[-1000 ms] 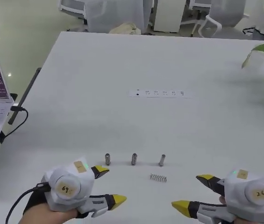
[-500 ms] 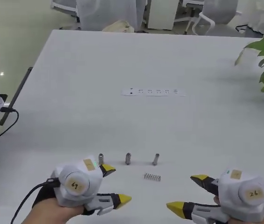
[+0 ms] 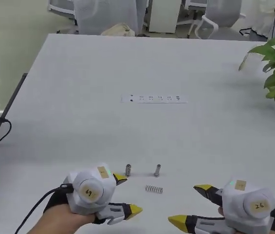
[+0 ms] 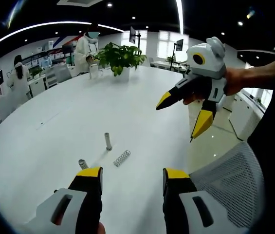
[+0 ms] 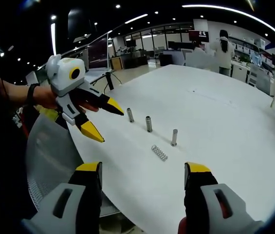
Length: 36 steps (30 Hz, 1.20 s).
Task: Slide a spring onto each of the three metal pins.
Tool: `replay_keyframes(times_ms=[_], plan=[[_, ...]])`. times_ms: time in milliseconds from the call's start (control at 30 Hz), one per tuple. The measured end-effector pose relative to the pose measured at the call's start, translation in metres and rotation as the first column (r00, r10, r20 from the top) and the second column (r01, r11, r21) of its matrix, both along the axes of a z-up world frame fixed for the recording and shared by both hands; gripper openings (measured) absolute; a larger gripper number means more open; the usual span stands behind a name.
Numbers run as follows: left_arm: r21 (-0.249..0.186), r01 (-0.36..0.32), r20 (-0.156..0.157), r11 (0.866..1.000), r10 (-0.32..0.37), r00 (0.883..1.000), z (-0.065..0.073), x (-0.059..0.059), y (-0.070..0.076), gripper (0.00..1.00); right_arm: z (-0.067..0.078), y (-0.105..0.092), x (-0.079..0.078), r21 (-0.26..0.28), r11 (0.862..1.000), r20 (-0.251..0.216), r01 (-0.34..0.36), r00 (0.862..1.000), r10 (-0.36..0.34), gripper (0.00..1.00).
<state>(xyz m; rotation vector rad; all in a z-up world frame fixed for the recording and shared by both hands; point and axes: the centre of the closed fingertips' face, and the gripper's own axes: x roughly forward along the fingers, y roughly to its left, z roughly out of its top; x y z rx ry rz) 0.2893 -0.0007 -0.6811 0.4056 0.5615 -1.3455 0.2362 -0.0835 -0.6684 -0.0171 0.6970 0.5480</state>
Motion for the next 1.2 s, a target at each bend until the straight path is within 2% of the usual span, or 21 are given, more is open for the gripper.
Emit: replay_keyframes(times_ms=[500,1200], plan=[[0.020,0.030,-0.028,0.999,-0.029,0.999,-0.019,0.007,-0.017,0.42,-0.002,-0.008,-0.004,0.003,1.000,-0.009,0.016,1.000,-0.016,0.67],[0.058,0.048,-0.071,0.997,-0.044,0.996,-0.055,0.018,-0.039,0.34,-0.013,-0.008,-0.008,0.012,1.000,-0.044,0.019,0.999,-0.018,0.64]])
